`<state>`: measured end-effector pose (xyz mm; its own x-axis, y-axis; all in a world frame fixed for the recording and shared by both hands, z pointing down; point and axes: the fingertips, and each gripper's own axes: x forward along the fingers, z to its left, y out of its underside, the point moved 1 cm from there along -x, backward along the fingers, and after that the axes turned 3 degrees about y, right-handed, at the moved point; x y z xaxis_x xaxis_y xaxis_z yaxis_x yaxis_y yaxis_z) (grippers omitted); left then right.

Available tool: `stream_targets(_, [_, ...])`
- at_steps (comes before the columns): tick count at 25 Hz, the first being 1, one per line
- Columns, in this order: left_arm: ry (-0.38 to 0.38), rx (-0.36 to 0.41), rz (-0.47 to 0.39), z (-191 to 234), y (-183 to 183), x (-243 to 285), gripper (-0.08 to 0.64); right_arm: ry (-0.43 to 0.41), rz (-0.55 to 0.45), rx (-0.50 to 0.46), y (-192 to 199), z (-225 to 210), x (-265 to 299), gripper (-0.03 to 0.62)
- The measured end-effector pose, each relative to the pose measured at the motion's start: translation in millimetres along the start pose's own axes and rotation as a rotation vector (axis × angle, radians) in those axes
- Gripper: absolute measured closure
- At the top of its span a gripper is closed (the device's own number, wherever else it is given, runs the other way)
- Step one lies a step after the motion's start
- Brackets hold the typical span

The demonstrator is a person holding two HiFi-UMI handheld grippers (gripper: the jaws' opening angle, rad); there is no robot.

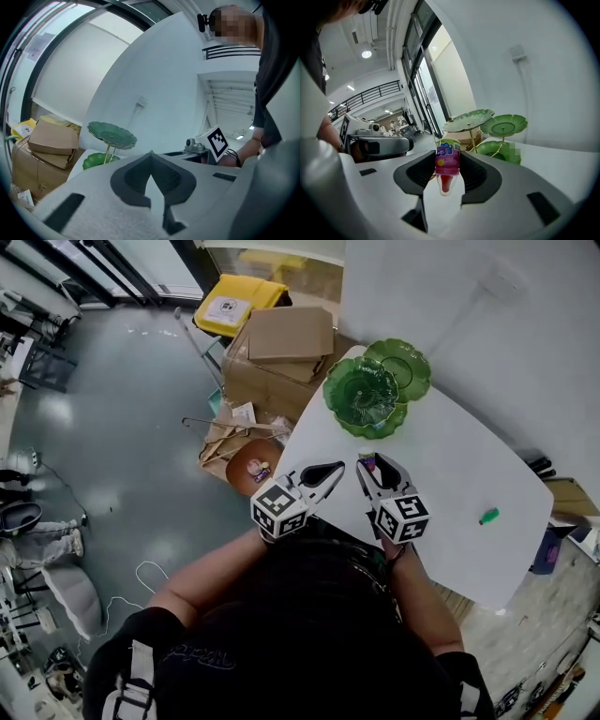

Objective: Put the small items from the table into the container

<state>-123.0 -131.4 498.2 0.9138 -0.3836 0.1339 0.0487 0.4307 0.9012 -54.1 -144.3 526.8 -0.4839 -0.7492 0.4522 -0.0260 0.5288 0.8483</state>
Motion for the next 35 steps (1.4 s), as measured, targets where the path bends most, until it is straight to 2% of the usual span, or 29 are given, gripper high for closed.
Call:
stream_targets(5, [-0.002, 0.004, 0.021, 14, 5, 26, 0.555, 0.022, 0.047, -0.012, 8, -41, 30, 0.426])
stream_targets(11, [-0.009, -0.003, 0.045, 25, 14, 54, 0.555, 0.033, 0.189, -0.047, 48, -93, 75, 0.425])
stream_targets(20, [-0.037, -0.039, 0.084, 33, 35, 62, 0.555, 0.047, 0.365, -0.015, 96, -135, 126, 0.425])
stream_targets(26, [-0.061, -0.078, 0.09, 37, 43, 51, 0.555, 0.069, 0.383, -0.017, 101, -138, 129, 0.425])
stream_targets(35, [-0.059, -0.056, 0.081, 28, 41, 29, 0.555, 0.109, 0.318, -0.021, 91, -139, 112, 0.423])
